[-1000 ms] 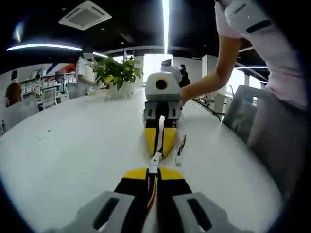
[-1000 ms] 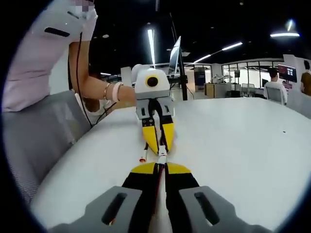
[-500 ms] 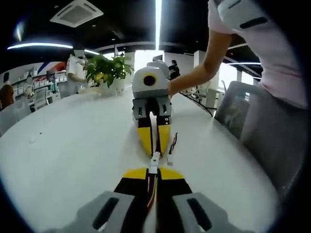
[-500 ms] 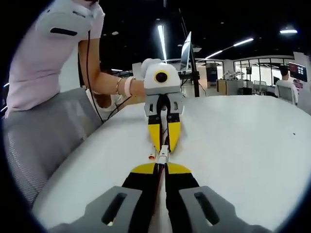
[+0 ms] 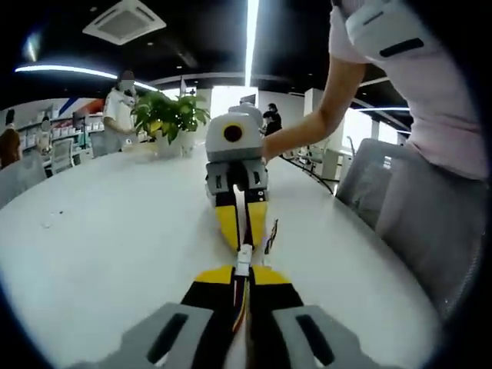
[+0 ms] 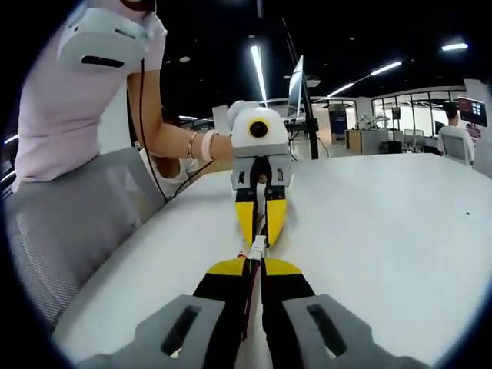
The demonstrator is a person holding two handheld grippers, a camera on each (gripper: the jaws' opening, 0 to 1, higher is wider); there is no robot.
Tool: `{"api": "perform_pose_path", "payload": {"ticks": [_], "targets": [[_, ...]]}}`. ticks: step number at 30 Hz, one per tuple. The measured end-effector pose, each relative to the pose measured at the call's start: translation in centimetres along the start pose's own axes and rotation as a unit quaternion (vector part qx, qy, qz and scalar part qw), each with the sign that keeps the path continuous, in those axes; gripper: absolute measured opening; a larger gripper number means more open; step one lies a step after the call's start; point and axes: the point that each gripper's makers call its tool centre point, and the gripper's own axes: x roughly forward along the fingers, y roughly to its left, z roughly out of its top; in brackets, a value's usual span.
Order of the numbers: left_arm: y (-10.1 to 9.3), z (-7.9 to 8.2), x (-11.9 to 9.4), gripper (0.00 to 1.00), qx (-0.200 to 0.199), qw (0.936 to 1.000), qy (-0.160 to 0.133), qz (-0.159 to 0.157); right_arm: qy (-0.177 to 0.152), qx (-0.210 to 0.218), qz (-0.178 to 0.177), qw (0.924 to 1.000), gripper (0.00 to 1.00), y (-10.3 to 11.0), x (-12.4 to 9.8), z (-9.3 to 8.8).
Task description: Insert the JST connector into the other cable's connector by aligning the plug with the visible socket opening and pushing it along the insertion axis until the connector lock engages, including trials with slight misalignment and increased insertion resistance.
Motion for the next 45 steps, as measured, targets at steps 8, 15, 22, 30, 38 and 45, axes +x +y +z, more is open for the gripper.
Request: {"api": "perform_pose_path", "payload": {"ticks": [8, 15, 22, 30, 38, 45], "targets": [[0.5, 0.2, 0.1, 0.00, 0.003, 1.0000, -0.002, 0.005, -0.006, -0.001, -0.007, 1.0000, 0.03, -0.6, -0.2, 0.0], [0.8, -0.1, 0.3, 0.00, 0.006, 1.0000, 0.004, 0.003, -0.008, 0.002, -0.007, 0.9999, 0.03, -0.8, 0.2, -0.3], [1.3, -0.6, 0.3, 0.00, 0.005, 0.9998, 0.010, 0.014, -0.008, -0.003, -0.013, 0.9999, 0.03, -1.3, 0.5, -0.5], [2.2, -1.1, 0.3, 0.00, -0.002, 0.9995, 0.011, 0.031, -0.012, 0.000, -0.027, 0.9996, 0.03, -2.5, 0.6, -1.0], [2.3, -1.6, 0.5, 0.00, -0.004, 0.9992, 0.015, 0.036, -0.007, 0.000, -0.031, 0.9995, 0.04, -2.7, 0.7, -1.5], [2.4, -1.6, 0.6, 0.00, -0.012, 0.9991, 0.010, 0.040, -0.011, 0.005, -0.039, 0.9992, 0.04, -2.9, 0.6, -1.5]]}}
